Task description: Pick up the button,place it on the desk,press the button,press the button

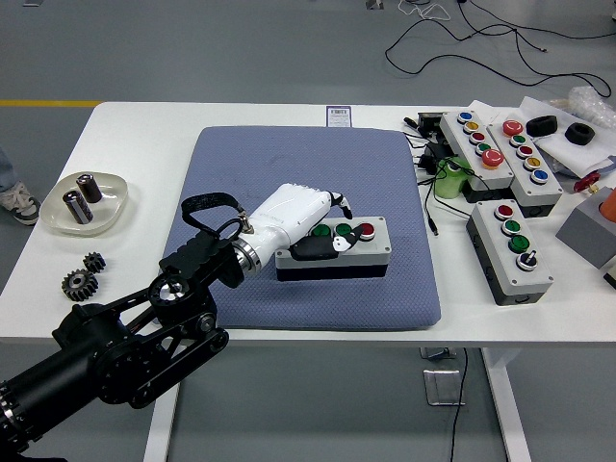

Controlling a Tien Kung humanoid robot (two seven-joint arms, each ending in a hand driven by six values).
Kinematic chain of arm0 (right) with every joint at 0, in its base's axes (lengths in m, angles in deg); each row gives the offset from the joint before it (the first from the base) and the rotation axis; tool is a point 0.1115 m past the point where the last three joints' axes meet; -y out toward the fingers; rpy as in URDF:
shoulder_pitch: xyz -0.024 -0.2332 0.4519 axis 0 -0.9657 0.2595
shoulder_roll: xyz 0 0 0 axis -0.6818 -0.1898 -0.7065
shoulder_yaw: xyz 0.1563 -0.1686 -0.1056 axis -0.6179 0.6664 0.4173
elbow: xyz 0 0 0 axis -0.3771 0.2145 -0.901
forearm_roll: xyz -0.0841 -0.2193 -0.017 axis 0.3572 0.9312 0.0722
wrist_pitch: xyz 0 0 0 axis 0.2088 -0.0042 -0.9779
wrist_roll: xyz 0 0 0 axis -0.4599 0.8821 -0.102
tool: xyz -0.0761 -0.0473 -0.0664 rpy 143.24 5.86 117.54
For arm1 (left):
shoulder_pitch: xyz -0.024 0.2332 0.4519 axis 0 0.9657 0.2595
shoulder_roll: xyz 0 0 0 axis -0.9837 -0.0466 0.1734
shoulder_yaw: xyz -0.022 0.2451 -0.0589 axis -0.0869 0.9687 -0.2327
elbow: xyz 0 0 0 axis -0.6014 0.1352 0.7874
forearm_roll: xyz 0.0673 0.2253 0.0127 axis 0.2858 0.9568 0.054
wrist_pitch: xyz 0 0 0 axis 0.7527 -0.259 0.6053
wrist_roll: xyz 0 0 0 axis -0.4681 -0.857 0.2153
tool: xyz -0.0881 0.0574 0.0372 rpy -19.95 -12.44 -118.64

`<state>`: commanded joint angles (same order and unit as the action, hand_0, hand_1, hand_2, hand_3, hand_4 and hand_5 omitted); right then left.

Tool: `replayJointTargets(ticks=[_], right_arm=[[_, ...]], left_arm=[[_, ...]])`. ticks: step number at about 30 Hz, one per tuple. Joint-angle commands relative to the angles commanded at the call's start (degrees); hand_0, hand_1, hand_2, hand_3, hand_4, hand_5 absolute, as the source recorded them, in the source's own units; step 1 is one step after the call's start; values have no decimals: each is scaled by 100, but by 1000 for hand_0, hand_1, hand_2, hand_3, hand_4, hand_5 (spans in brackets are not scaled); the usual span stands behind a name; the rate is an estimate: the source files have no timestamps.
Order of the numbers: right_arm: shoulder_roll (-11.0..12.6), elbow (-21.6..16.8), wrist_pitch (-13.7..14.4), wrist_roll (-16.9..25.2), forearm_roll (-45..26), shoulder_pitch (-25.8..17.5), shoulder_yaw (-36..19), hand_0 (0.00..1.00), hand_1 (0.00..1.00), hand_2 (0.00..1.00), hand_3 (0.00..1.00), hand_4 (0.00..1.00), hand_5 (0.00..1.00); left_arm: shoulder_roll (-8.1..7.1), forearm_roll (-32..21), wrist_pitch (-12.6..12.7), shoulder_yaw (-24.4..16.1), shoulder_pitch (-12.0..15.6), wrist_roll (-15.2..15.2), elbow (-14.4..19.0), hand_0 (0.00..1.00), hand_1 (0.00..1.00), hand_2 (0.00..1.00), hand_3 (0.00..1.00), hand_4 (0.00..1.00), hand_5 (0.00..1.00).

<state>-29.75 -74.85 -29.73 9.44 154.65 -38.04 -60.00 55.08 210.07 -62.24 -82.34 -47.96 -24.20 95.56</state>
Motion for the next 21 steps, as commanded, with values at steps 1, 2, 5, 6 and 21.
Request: replayJointTargets(ticks=[1, 2, 5, 6, 21], right_arm=[[0, 0, 0, -1, 4, -1, -1, 674, 653, 678, 626, 308, 170], [-1, 0, 0, -2, 6, -1, 0, 674, 653, 678, 626, 308, 170], [0, 0, 1, -4, 1, -10, 2, 674, 653, 678, 626, 308, 170], [2, 0, 0, -3, 3, -11, 3, 674, 653, 678, 626, 308, 170], [-3, 0, 3, 0, -38, -1, 34, 674, 653, 678, 626, 308, 170]], left_arm=[[0, 1, -7, 5, -2, 4, -14, 18, 2, 28, 651, 583, 811], [-2, 6, -14, 9, -1, 10, -26, 18, 2, 28, 651, 583, 811], [-15, -2, -33, 24, 17, 16, -20, 18, 2, 28, 651, 583, 811], [-21, -6, -45, 37, 20, 25, -7, 18, 2, 31, 648, 579, 807], [23, 68, -580, 118, -51, 79, -172, 19, 2, 27, 637, 585, 798]])
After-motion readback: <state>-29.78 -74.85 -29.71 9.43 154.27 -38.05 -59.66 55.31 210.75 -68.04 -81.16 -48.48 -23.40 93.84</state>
